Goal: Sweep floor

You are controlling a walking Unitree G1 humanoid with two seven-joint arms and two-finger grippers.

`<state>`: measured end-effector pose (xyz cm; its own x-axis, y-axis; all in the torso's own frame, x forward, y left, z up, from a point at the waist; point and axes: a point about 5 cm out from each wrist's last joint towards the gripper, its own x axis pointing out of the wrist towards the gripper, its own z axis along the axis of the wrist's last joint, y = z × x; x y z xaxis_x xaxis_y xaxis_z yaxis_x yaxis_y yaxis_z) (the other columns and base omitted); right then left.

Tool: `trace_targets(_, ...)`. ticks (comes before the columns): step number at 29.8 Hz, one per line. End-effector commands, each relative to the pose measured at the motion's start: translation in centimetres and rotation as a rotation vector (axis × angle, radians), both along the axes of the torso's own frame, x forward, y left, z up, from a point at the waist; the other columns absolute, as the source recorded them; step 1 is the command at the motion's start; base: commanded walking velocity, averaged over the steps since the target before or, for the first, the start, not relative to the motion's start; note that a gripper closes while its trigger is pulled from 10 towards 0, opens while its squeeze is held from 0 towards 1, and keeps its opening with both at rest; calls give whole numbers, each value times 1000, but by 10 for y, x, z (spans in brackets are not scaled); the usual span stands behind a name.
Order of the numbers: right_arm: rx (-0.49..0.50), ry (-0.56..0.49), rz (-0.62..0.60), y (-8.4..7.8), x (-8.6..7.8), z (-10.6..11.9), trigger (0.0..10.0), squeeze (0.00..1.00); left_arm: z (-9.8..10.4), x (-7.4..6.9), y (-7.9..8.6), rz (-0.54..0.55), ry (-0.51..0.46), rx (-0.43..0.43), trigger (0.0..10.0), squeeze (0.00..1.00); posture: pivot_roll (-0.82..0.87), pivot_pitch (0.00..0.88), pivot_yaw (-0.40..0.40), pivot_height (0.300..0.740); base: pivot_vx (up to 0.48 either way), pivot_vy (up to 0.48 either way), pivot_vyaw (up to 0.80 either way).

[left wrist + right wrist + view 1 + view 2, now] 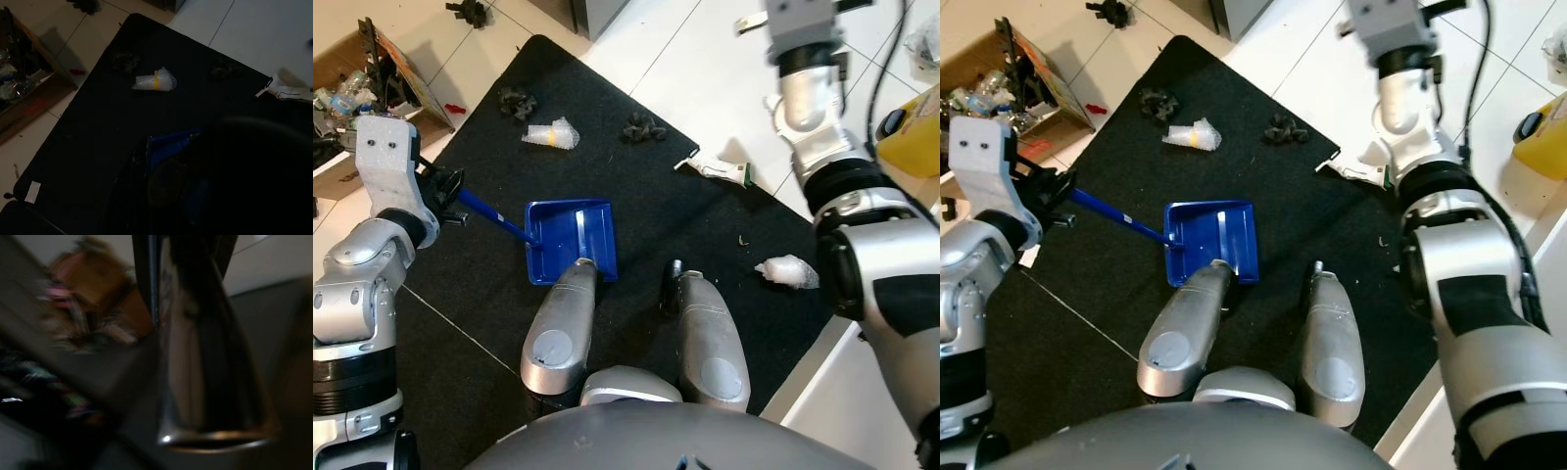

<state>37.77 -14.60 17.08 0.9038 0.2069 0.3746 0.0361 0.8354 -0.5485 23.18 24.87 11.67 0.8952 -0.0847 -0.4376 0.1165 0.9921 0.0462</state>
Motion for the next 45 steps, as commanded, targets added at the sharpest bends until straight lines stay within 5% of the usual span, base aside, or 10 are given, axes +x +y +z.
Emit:
trace_targets(1,-29,103,8,-1,-4,-21,10000,0,-8,-9,5,18,60,1,10000,0,471,290,44,740,0,0,0)
trace_targets(3,221,277,-4,-8,-10,-46,10000,0,-9,-9,3,19,62,-4,10000,0,467,285,45,740,0,0,0)
trace_targets(5,221,277,-4,-8,-10,-46,10000,0,-9,-9,3,19,62,-4,10000,0,467,285,45,740,0,0,0)
trace_targets(6,423,370,-30,-14,-12,-59,10000,0,-9,-9,3,19,65,-5,10000,0,461,279,48,740,0,0,0)
trace_targets(8,423,370,-30,-14,-12,-59,10000,0,-9,-9,3,19,65,-5,10000,0,461,279,48,740,0,0,0)
trace_targets(10,781,474,-81,-24,-21,-82,10000,0,-10,-3,1,11,61,-8,10000,0,443,246,49,740,0,0,0)
trace_targets(20,1132,357,70,-27,-13,-60,10000,0,-12,14,-6,2,31,-26,10000,0,391,188,24,740,0,0,0)
trace_targets(26,1114,150,352,-31,-7,1,10000,0,-14,22,-12,0,15,-45,10000,0,370,180,15,740,0,0,0)
trace_targets(34,1035,-43,422,-61,-15,55,10000,0,-18,25,-16,-6,18,-54,10000,0,348,168,8,740,0,0,0)
trace_targets(45,785,9,119,-78,-14,27,10000,0,-22,31,-17,3,7,-53,10000,0,341,141,-3,740,0,0,0)
